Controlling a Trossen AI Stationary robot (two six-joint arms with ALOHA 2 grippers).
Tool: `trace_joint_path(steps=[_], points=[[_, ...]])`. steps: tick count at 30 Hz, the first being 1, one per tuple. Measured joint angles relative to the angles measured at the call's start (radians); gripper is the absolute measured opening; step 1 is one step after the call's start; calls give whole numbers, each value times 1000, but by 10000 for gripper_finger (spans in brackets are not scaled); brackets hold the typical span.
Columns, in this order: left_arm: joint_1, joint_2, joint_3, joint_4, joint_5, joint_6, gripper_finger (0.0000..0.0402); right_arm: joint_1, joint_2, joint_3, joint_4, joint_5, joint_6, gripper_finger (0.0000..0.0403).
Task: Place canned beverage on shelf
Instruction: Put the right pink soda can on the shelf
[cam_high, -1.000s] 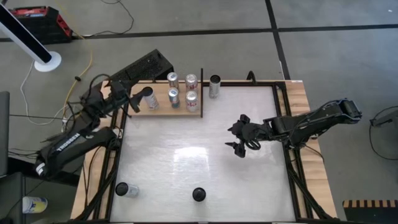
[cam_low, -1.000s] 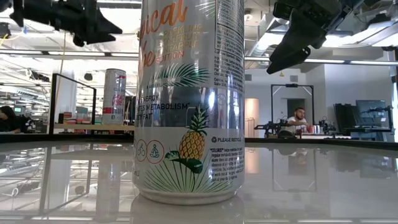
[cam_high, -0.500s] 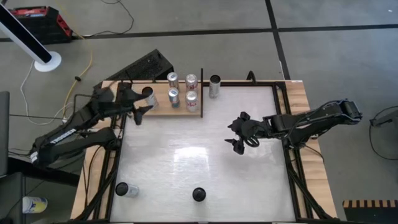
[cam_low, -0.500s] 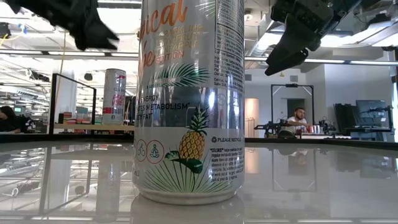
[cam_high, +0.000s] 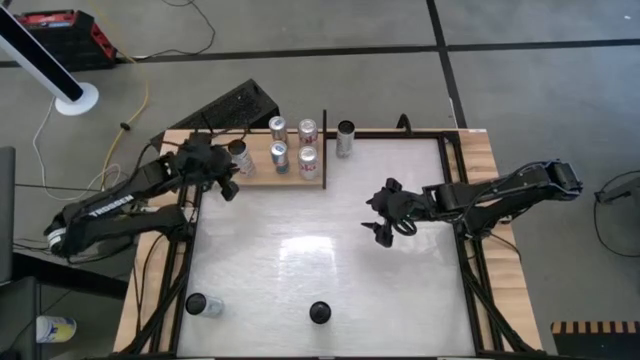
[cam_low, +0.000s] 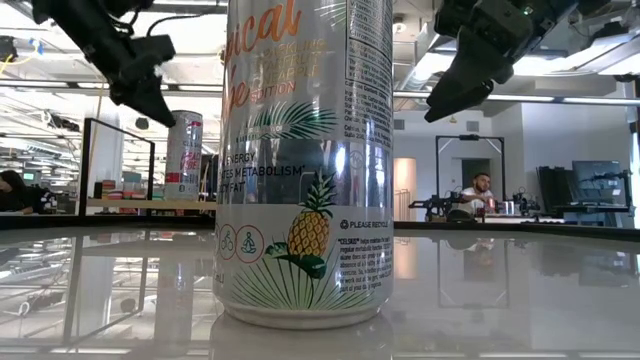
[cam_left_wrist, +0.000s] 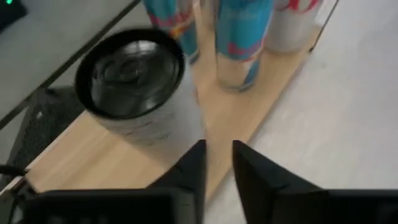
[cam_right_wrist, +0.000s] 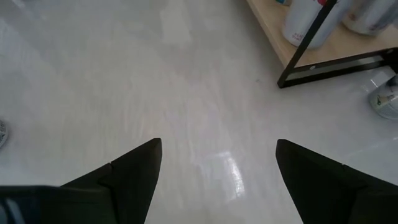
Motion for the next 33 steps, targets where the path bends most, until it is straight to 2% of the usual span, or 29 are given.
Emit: trace_joint_path(steps=[2,4,9,22,33], points=[[0,34,0,4,-2,19,16,-3,0,0,0,0,-7,338],[0,74,0,8,-26,33,7,-8,0,0,0,0,-7,338],[13,167,0,3,-201,50,2,-8,0,0,-1,0,-8,338],[74,288,0,111,-181,94,0,-8,0,0,-8,0,-35,338],[159,365,0,205,-207,126,0,-6,0,0,-8,0,-29,338]])
